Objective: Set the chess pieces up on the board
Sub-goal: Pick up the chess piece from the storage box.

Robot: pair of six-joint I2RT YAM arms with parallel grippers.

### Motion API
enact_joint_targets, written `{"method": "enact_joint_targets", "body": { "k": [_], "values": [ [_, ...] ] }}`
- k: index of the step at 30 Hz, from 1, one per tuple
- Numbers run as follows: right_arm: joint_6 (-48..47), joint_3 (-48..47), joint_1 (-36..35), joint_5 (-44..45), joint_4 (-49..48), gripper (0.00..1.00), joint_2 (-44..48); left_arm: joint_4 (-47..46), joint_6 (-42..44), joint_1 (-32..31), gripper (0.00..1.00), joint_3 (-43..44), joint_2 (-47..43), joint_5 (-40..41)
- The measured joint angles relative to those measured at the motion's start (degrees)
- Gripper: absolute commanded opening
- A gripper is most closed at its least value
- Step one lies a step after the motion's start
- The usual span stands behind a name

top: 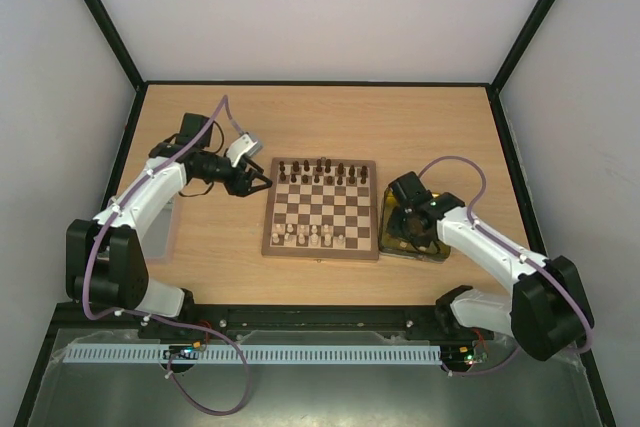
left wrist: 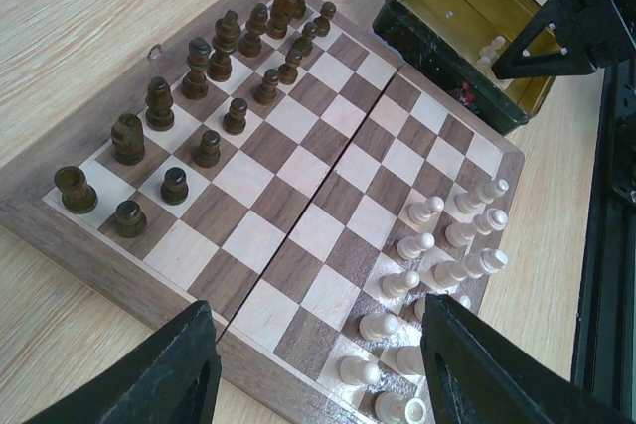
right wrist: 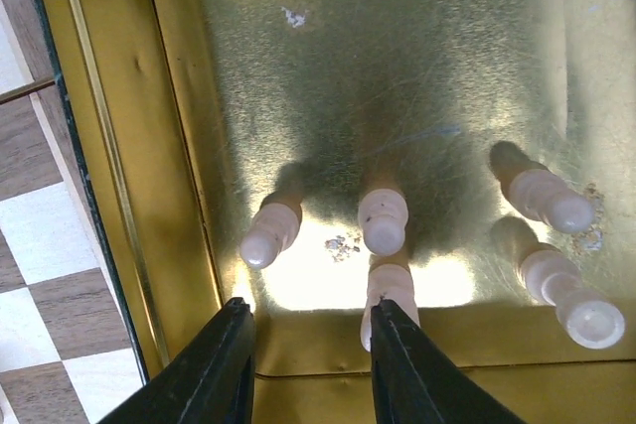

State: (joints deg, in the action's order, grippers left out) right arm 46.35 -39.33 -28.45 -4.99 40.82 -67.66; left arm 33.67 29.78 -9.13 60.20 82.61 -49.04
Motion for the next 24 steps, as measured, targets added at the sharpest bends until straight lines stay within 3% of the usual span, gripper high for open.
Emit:
{"method": "enact_joint_targets", "body": {
  "k": [5, 13, 24],
  "values": [
    [-2.1, -1.4, 0.0, -0.2, 0.0, 0.31, -2.4, -0.2, 0.0, -0.2, 0.56, 0.0, 0.3, 0.5],
    [-4.1, -4.9, 0.0, -0.1, -0.7, 0.31, -7.3, 2.8, 3.6, -1.1, 0.46, 0.0, 0.3, -1.1],
    [-5.0, -5.2, 0.0, -0.7, -1.7, 0.27, -10.5, 1.1, 4.6, -12.0, 0.4, -1.7, -3.3, 5.0]
  ]
}}
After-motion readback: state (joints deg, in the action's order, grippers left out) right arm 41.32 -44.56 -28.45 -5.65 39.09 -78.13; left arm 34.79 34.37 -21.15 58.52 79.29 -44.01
